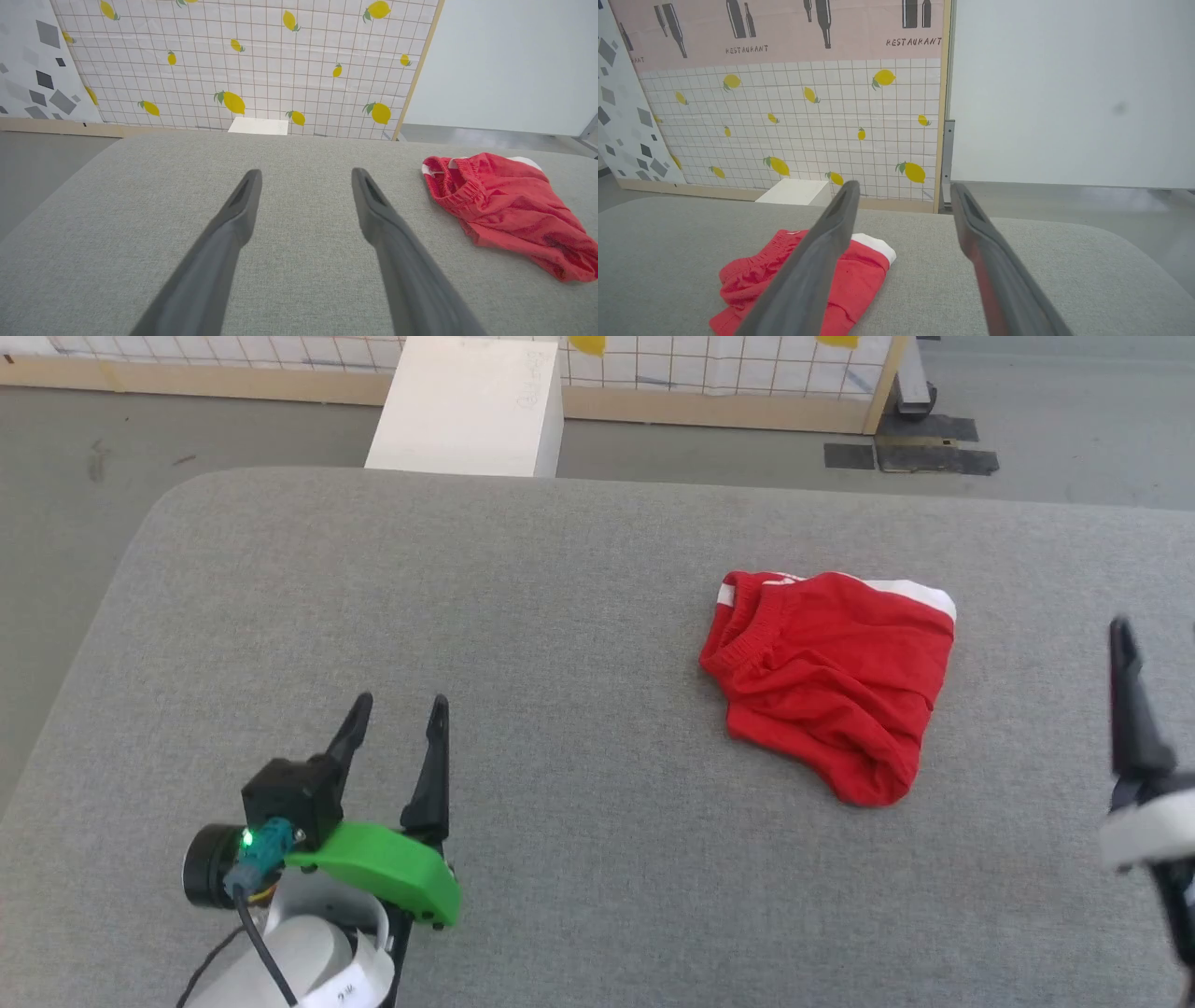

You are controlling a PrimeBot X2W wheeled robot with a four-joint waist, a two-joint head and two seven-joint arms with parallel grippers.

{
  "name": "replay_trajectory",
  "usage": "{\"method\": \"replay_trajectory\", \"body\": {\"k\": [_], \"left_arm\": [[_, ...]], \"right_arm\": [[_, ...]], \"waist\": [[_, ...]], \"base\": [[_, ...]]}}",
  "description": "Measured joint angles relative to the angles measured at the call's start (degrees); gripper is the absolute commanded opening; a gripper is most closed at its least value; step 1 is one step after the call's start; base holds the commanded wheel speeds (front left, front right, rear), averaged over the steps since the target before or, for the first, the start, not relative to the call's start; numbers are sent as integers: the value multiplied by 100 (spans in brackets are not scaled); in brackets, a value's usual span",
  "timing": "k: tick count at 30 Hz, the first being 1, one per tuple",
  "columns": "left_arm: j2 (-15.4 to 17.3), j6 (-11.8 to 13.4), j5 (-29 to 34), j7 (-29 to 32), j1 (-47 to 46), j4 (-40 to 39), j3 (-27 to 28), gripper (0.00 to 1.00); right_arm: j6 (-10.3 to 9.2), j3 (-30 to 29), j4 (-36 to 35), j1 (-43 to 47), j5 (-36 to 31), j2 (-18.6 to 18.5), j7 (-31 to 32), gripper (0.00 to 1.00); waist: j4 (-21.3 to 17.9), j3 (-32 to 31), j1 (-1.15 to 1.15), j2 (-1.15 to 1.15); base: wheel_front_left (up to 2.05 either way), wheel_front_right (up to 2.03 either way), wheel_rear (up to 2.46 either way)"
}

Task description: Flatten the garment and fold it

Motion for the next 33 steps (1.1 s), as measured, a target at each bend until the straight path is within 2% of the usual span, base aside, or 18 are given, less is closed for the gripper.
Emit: {"method": "replay_trajectory", "body": {"k": [5,9,15,20,22,25,30,33], "left_arm": [[26,-10,1,0,116,31,-84,100],[33,-54,9,23,177,108,-188,100],[29,-59,9,22,180,140,-192,100],[16,-78,13,20,171,127,-203,100],[7,-99,34,15,164,120,-216,100],[-14,-113,58,15,130,99,-246,100],[-54,-151,112,22,67,90,-327,100],[-87,-176,133,23,9,86,-370,100]], "right_arm": [[0,-27,-411,567,-290,492,25,100],[0,-25,-564,820,-403,717,113,100],[0,-1,-700,912,-424,777,226,100],[0,8,-764,912,-399,690,475,100],[0,85,-751,901,-301,545,793,100],[0,141,-709,677,210,349,1479,100],[0,-119,-274,-192,1678,346,3460,100],[-1,-356,46,-727,2069,318,4606,100]], "waist": [[-15,1,0,0],[-12,21,0,0],[2,75,0,0],[30,166,0,0],[47,226,0,0],[83,348,0,0],[182,598,0,0],[266,746,0,0]], "base": [[0,0,0],[0,0,0],[0,0,0],[0,0,0],[0,0,0],[0,0,0],[0,0,0],[0,0,0]]}}
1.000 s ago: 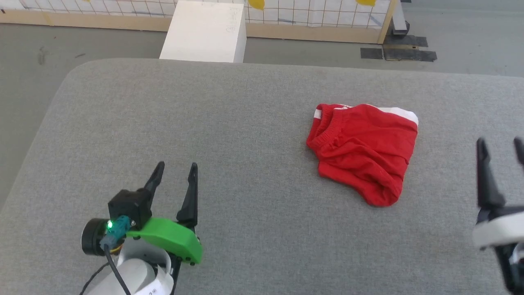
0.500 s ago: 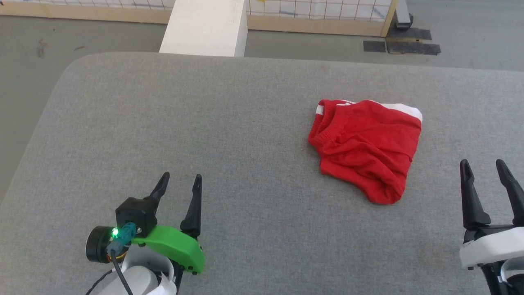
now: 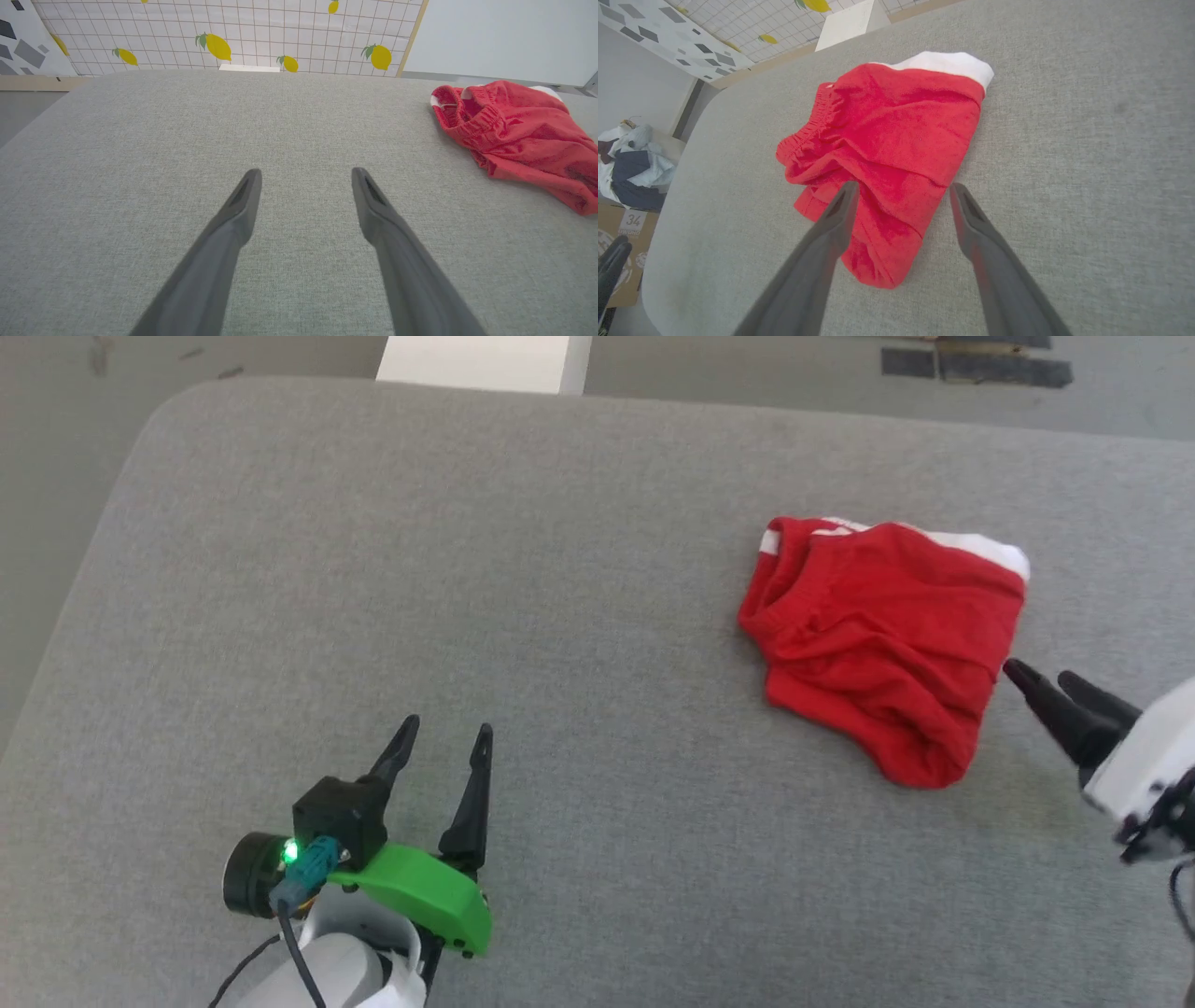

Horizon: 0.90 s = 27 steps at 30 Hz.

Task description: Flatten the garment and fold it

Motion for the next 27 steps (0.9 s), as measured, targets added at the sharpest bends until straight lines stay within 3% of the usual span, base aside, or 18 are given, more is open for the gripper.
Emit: {"method": "replay_trajectory", "body": {"k": [4,8,17,20,27], "left_arm": [[-42,-27,29,0,-72,12,-23,100],[-85,-36,41,0,-154,40,-47,100],[-250,-81,75,-3,-263,147,-134,100],[-271,-87,75,-8,-283,188,-156,100],[-332,-130,75,-29,-287,292,-160,100]], "right_arm": [[0,-391,468,-602,37,16,1089,100],[0,-845,884,-1084,-289,268,1812,100],[1,-1040,1121,-1460,-1228,521,2429,100],[1,-1028,1103,-1466,-1378,531,2455,0],[0,-715,1073,-1447,-1463,500,2179,0]], "waist": [[160,165,0,0],[338,306,0,0],[654,532,0,0],[714,570,0,0],[723,498,0,0]], "base": [[0,0,0],[0,0,0],[0,0,0],[0,0,0],[0,0,0]]}}
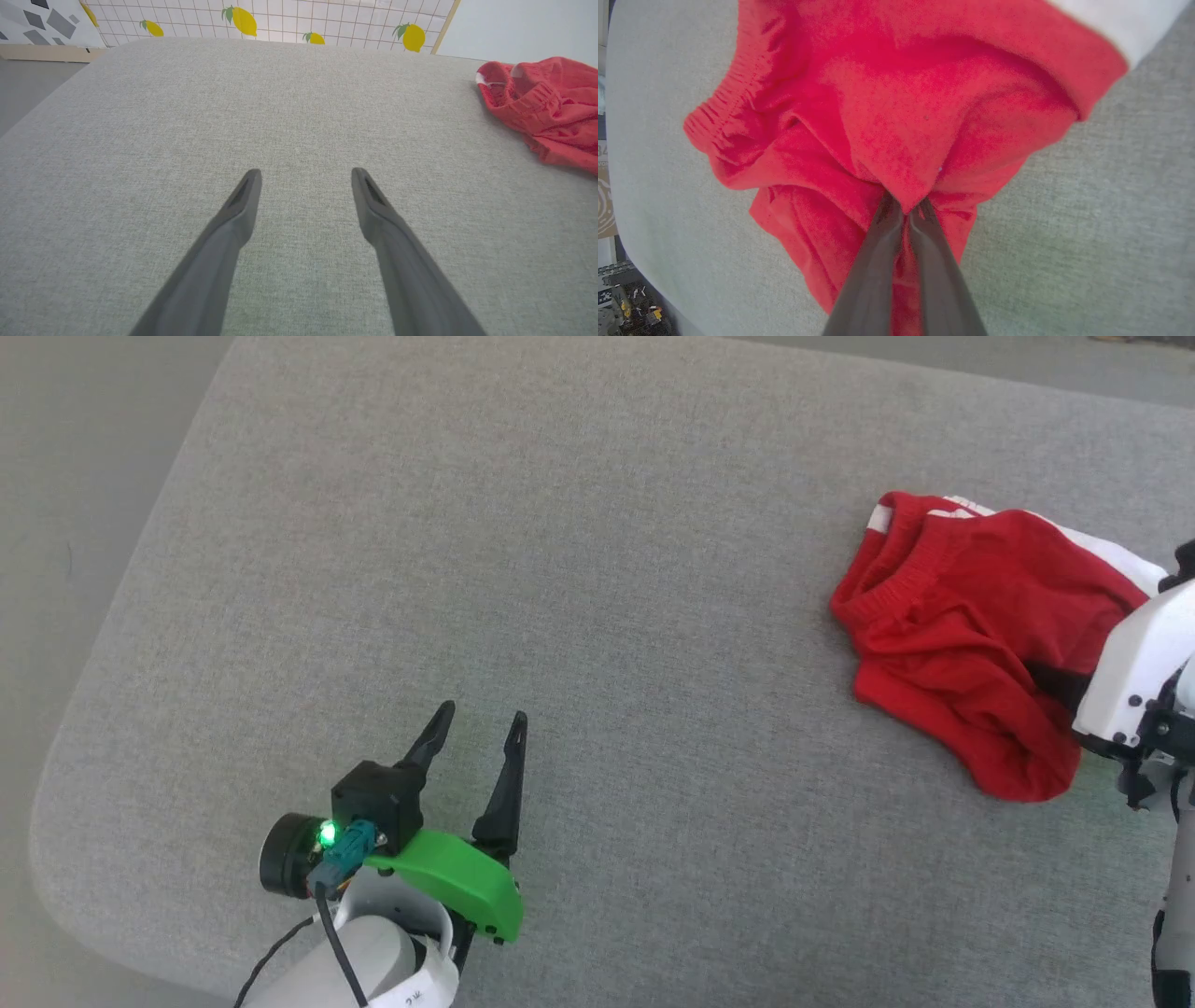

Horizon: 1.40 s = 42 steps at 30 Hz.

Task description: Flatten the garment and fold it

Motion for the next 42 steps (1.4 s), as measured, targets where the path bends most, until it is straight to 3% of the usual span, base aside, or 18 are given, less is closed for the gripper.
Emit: {"method": "replay_trajectory", "body": {"k": [3,7,11,17,22,26,32,38,42], "left_arm": [[-13,-1,-1,-23,2,53,-5,100],[-23,-1,-3,-23,14,94,0,100],[-18,-1,-38,-25,85,104,-2,100],[7,4,-45,-31,132,40,33,100],[24,0,-33,-48,117,-52,65,100],[23,-2,2,-49,24,-118,79,100],[30,-46,25,-49,-124,-163,85,100],[74,-60,81,-74,-180,-182,99,100],[71,-83,158,-75,-182,-164,97,100]], "right_arm": [[1,386,-113,52,64,-244,-147,0],[1,1117,-413,292,442,-887,-188,0],[1,1771,-823,637,940,-1814,-67,0],[1,2142,-1093,1039,1388,-3297,-115,0],[1,2359,-957,1353,1446,-4387,-630,0],[2,2396,-415,1570,1167,-5002,-1421,0],[2,2197,803,1591,714,-5287,-2729,0],[3,1694,1970,1403,-57,-5199,-3721,0],[3,1720,2161,1168,-218,-5072,-3998,0]], "waist": [[-36,-103,0,0],[-120,-280,0,0],[-277,-448,0,0],[-598,-549,0,0],[-806,-404,0,0],[-881,-174,0,0],[-934,191,0,0],[-929,583,0,0],[-953,659,0,0]], "base": [[0,0,0],[0,0,0],[0,0,0],[0,0,0],[0,0,0],[0,0,0],[0,0,0],[0,0,0],[0,0,0]]}}
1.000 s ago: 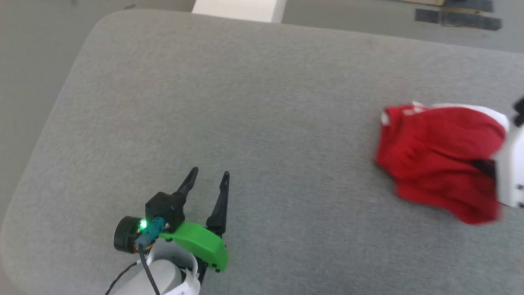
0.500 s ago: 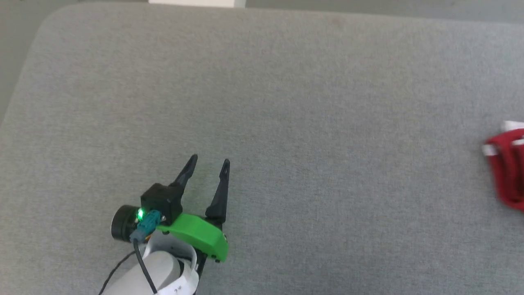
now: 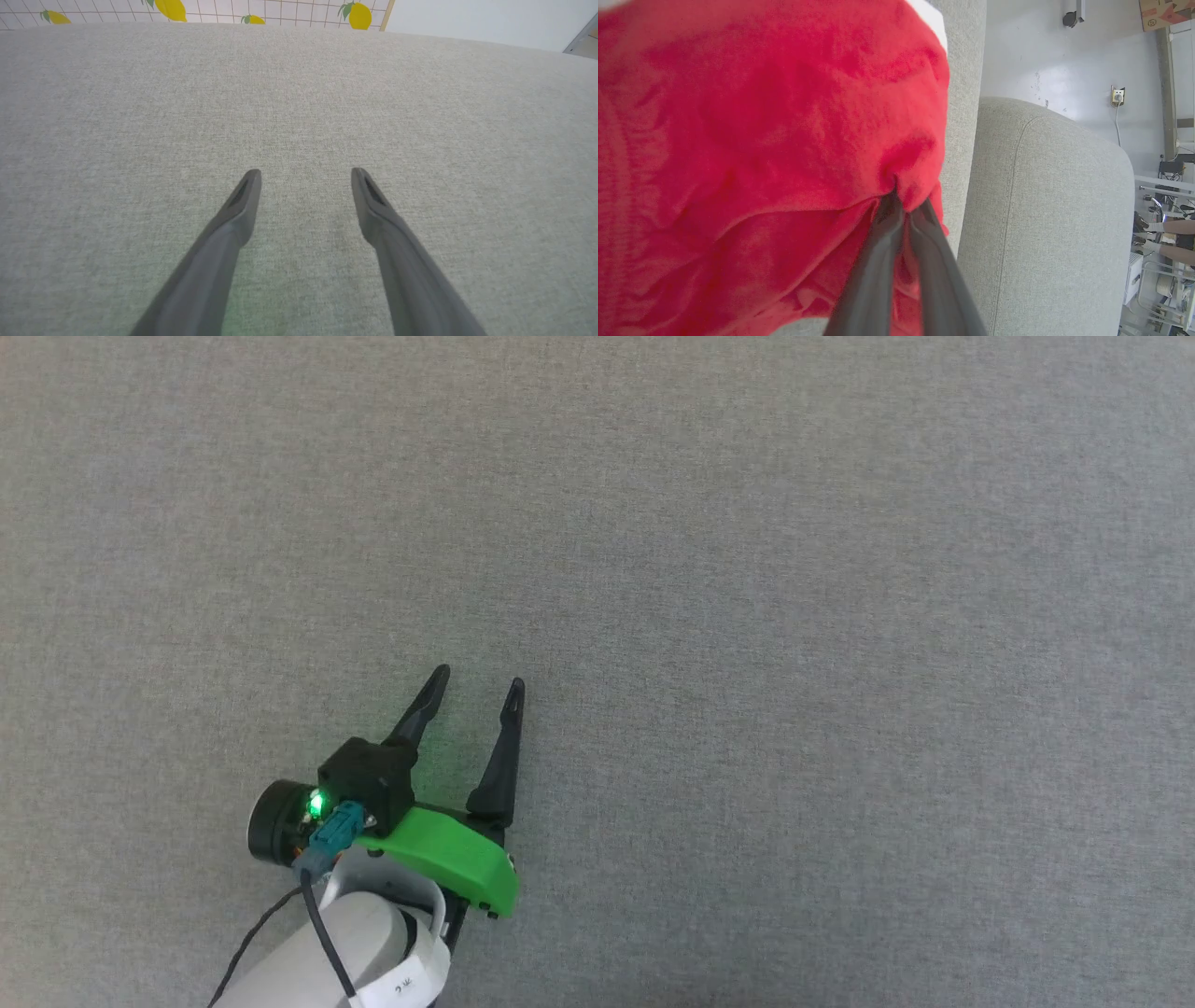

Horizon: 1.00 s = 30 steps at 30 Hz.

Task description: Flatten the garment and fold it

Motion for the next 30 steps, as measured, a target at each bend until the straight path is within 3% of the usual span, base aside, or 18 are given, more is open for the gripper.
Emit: {"method": "replay_trajectory", "body": {"k": [1,2,3,4,13,18,30], "left_arm": [[-7,-2,0,0,-7,10,-3,100],[-11,-16,0,0,-14,21,-3,100],[-14,-22,-1,0,-21,32,-2,100],[-22,-24,-1,0,-27,49,0,100],[-29,-23,-103,-5,5,265,98,100],[63,22,-267,-5,170,300,229,100],[366,301,-380,55,297,-29,559,100]], "right_arm": [[0,30,51,-51,-15,30,-19,0],[0,53,111,-112,-21,64,-12,13],[0,75,155,-151,-27,93,-8,69],[0,93,204,-210,-30,144,0,100],[0,608,38,-822,-34,431,-86,100],[0,772,-353,-1210,133,638,-764,100],[-1,261,-1490,-1043,480,2087,-2773,100]], "waist": [[-8,-12,0,0],[-13,-34,0,0],[-17,-55,0,0],[-22,-89,0,0],[-74,-640,0,0],[-127,-1112,0,0],[-238,-1899,-1,0]], "base": [[0,0,0],[0,0,0],[0,0,0],[0,0,0],[0,0,0],[0,0,0],[0,0,0]]}}
